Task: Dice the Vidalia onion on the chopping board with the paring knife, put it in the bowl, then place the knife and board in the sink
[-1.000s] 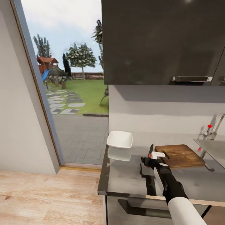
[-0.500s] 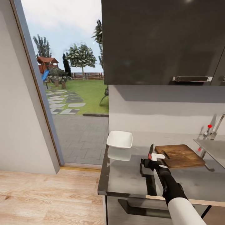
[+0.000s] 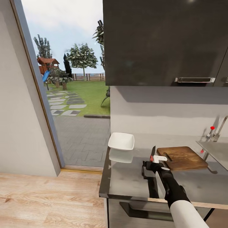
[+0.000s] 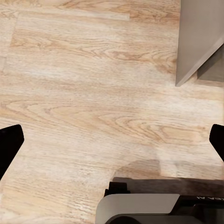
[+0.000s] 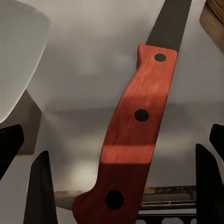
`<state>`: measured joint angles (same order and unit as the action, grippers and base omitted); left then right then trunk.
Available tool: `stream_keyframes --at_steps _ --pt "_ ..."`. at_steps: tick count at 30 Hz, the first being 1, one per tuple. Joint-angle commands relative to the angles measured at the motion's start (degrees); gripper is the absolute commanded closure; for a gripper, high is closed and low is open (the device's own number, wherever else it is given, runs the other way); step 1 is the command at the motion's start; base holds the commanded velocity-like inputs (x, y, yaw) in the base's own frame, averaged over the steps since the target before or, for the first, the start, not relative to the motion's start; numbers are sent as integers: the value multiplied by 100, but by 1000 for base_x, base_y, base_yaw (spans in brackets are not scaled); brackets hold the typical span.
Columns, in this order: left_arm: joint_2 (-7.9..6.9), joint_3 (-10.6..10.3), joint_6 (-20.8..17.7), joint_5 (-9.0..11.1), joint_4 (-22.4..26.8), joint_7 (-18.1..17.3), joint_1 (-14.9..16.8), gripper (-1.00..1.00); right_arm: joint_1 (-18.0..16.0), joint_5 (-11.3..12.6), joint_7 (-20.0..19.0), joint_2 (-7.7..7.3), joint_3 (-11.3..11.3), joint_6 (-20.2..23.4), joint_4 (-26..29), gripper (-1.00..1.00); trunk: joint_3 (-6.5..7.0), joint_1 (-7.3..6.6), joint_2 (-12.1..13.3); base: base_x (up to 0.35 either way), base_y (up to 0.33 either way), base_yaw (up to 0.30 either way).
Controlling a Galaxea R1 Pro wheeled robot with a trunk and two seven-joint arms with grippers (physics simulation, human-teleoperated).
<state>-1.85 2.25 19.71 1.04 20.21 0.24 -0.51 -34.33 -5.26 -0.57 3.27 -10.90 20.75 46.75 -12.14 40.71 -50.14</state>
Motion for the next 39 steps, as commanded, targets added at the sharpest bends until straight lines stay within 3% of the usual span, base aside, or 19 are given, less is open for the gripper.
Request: stream_keyframes --at_steps 1,12,13,39 --pt "0 3 6 10 7 2 -2 -100 -4 -53 -10 7 -17 33 9 -100 -7 1 -5 0 0 0" --pt "0 3 6 10 7 2 -2 -100 -4 -53 -13 7 -17 27 9 -100 -7 1 -5 0 0 0" --pt "0 3 6 10 8 2 -2 -100 -4 -53 -13 7 -17 27 9 100 -7 1 -5 0 0 0" --pt "0 3 1 18 0 2 -2 -100 -4 -55 -13 -1 -21 25 74 100 -7 1 -5 0 0 0"
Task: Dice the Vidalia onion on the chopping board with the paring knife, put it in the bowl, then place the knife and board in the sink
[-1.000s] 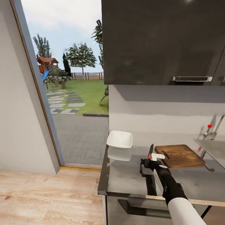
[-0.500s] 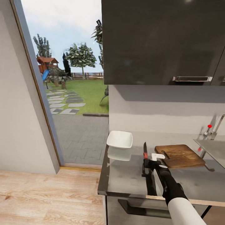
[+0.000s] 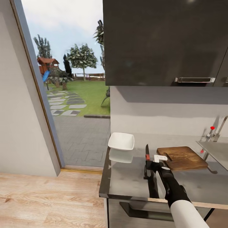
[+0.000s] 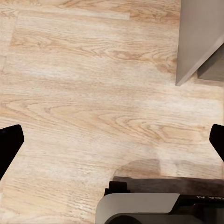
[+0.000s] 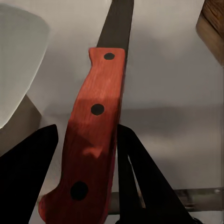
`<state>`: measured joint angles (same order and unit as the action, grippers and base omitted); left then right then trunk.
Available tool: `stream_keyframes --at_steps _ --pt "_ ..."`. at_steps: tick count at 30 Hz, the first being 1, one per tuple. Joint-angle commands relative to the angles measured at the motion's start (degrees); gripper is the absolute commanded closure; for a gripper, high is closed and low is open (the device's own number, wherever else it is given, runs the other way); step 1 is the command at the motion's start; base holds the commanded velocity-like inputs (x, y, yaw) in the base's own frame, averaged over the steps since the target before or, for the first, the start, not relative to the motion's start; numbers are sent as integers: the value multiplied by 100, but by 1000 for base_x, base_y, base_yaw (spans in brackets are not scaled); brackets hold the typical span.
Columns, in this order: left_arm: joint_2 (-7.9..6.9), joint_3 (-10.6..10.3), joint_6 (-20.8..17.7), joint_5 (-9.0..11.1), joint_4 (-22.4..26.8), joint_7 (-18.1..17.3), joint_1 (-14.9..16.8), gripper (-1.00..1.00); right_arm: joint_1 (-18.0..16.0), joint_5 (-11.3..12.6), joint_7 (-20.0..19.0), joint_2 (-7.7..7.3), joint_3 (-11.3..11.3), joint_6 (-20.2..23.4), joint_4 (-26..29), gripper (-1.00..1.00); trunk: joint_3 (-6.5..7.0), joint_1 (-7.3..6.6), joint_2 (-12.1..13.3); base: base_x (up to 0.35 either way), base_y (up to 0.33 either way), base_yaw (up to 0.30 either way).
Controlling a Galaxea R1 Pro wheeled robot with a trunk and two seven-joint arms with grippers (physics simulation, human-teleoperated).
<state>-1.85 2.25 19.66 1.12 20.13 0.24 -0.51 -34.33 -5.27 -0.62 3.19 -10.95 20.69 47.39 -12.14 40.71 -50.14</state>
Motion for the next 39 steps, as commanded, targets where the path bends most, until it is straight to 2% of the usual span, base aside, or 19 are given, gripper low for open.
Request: stream_keyframes --at_steps 1,4,11,15,22,39 --pt "0 3 7 11 9 2 -2 -100 -4 -53 -8 7 -19 36 51 100 -7 1 -5 0 0 0" --pt "0 0 5 11 9 2 -2 -100 -4 -55 -8 7 -20 39 122 100 -7 1 -5 0 0 0" --pt "0 -5 4 11 9 2 -2 -100 -4 -49 -19 -56 -25 106 778 100 -7 1 -5 0 0 0" --pt "0 -6 4 11 6 2 -2 -100 -4 -25 -21 -103 -12 387 1186 100 -7 1 -5 0 0 0" --pt "1 -6 4 11 7 2 -2 -100 -4 -18 -18 -105 3 442 1232 100 -7 1 -5 -40 27 0" --pt "3 -6 3 11 1 2 -2 -100 -4 -20 -12 -90 14 445 1185 100 -7 1 -5 -189 233 0"
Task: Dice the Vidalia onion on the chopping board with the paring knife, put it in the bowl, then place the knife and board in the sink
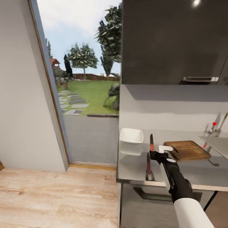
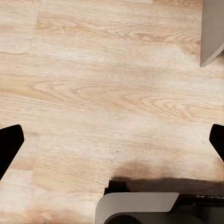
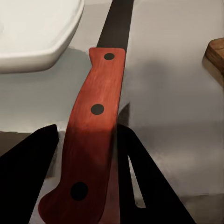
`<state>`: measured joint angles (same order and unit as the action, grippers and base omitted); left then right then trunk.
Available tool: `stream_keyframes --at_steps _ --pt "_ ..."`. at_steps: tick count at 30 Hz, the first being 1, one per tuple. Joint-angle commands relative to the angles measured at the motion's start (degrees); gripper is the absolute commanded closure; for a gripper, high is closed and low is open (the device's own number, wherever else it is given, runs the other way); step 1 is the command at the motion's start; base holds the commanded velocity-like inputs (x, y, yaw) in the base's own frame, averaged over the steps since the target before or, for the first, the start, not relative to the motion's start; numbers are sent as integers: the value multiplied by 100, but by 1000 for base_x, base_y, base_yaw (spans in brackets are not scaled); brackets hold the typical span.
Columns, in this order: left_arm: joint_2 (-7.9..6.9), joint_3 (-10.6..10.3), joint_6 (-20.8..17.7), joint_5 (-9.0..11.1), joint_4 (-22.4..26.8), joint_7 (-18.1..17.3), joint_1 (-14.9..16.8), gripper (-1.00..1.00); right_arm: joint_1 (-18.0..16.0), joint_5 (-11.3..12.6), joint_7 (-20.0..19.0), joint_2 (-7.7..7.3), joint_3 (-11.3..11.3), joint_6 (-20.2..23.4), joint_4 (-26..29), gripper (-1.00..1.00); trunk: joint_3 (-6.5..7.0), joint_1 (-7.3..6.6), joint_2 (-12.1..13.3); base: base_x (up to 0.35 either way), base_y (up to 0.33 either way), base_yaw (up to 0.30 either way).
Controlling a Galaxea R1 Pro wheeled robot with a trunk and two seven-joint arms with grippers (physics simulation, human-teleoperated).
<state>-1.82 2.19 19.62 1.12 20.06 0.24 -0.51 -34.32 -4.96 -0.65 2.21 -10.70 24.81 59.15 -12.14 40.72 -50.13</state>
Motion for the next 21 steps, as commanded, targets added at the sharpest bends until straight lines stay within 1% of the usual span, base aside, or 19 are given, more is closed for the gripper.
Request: stream_keyframes --at_steps 1,12,21 --pt "1 0 7 11 7 2 -2 -100 -5 -50 -10 7 -11 33 9 100 -7 -1 -6 -194 241 0" --pt "-2 0 7 12 7 2 -2 -100 -5 -58 -6 16 -4 33 -6 100 -7 -1 -6 -192 243 0" --pt "-2 0 7 14 7 2 -2 -100 -5 -58 0 16 -3 33 -19 100 -7 -1 -6 -107 272 0"
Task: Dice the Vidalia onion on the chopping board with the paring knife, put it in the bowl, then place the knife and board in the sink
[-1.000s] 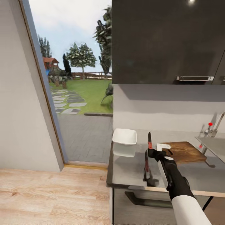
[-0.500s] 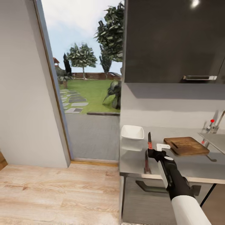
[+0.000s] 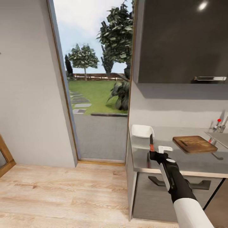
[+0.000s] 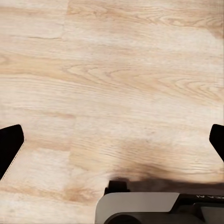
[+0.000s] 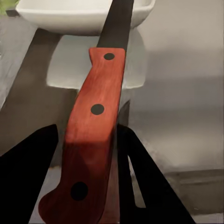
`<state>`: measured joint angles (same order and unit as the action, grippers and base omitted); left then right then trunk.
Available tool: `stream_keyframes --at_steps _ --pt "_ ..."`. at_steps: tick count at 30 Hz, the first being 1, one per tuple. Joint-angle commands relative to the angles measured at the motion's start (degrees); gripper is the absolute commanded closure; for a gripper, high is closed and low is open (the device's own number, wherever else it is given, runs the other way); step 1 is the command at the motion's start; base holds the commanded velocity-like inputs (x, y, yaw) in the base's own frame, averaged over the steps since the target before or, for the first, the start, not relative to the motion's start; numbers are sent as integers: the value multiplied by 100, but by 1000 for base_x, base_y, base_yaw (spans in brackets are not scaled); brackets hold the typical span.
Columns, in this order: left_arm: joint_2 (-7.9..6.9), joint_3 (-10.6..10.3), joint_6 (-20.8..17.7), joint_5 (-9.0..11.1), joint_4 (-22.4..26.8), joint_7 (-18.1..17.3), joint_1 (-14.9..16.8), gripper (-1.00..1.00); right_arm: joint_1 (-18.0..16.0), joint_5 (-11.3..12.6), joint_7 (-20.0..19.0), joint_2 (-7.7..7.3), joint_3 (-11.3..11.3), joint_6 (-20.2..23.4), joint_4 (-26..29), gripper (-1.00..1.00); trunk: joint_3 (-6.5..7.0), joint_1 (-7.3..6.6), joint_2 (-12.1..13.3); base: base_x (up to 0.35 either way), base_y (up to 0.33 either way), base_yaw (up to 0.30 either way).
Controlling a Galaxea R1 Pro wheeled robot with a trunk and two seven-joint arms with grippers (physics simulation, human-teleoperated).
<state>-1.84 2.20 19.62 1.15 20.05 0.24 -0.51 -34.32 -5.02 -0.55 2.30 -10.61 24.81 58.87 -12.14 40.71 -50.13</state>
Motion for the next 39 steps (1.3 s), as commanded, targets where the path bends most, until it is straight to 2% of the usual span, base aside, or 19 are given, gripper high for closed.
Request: stream_keyframes --at_steps 1,12,39 --pt "0 0 7 10 7 2 -2 -100 -5 -51 -9 7 -12 33 7 100 -7 1 -6 -34 279 0" --pt "0 0 7 9 7 2 -2 -100 -5 -51 -14 16 -11 33 -27 100 -7 1 -6 140 209 0" --pt "8 -9 12 4 13 2 -2 -100 -5 -51 -17 25 -11 29 -76 100 -7 1 -6 -35 3 0"
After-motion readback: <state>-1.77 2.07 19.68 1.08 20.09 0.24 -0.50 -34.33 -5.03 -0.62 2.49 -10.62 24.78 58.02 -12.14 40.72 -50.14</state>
